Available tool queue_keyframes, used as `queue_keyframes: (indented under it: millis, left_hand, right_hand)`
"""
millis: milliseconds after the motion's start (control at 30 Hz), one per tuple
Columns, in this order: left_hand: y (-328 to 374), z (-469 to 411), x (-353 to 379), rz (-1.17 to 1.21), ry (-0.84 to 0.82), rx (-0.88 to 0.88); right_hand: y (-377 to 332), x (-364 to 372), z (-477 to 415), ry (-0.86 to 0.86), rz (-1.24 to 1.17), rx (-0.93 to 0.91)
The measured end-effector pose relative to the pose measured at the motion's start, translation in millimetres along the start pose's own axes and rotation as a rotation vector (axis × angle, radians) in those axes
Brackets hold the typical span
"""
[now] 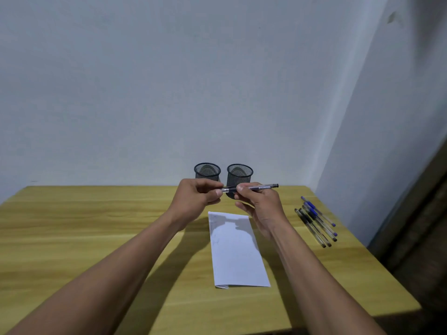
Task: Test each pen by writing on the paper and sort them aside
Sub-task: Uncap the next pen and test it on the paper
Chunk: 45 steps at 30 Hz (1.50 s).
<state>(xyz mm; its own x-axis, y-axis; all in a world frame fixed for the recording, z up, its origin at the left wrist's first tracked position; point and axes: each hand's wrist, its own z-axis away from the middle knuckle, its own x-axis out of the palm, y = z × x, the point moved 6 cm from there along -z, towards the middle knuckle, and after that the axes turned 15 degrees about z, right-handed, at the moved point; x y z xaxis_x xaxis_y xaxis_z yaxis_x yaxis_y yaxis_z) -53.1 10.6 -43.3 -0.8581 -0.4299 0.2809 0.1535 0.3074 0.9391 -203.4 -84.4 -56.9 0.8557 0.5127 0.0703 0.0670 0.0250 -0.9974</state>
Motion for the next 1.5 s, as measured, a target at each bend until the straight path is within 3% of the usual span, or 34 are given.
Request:
queue_keyframes:
  millis: [167,267,500,600,900,1100,1233,1500]
  left_hand:
    - [-4,2,-8,0.089,0.041,-0.058]
    - [0,2,-12,0.089,0.065,-0.054]
    - [2,1,24,-0.012,-0.021,-0.017]
    - [-6,-5,59,-0.100,-0.095,-0.003]
    - [-69,2,220,-0.652,-0.351,0.247]
    - [-160,41,323,-0.897,-0.778,0.278]
    - [-208,69,358,-1.151,-0.958,0.248]
    - [-228,69,357,-1.297,-0.995,0.212]
  right_hand:
    - [-5,-4,2,-0.053,0.067,0.023]
    - [-15,-24,2,0.007,0.149,-0.030]
    - [-49,-50,21,0.044,0.964,-0.313]
    - [-56,-78,34,0.133,1.150,-0.347]
    - [-34,-250,101,0.576,1.351,-0.196]
    - [24,-365,157,0.833,1.448,-0.025]
    - [82,-412,176,0.859,1.469,0.079]
    - [199,-449,181,0.821,1.320,0.267]
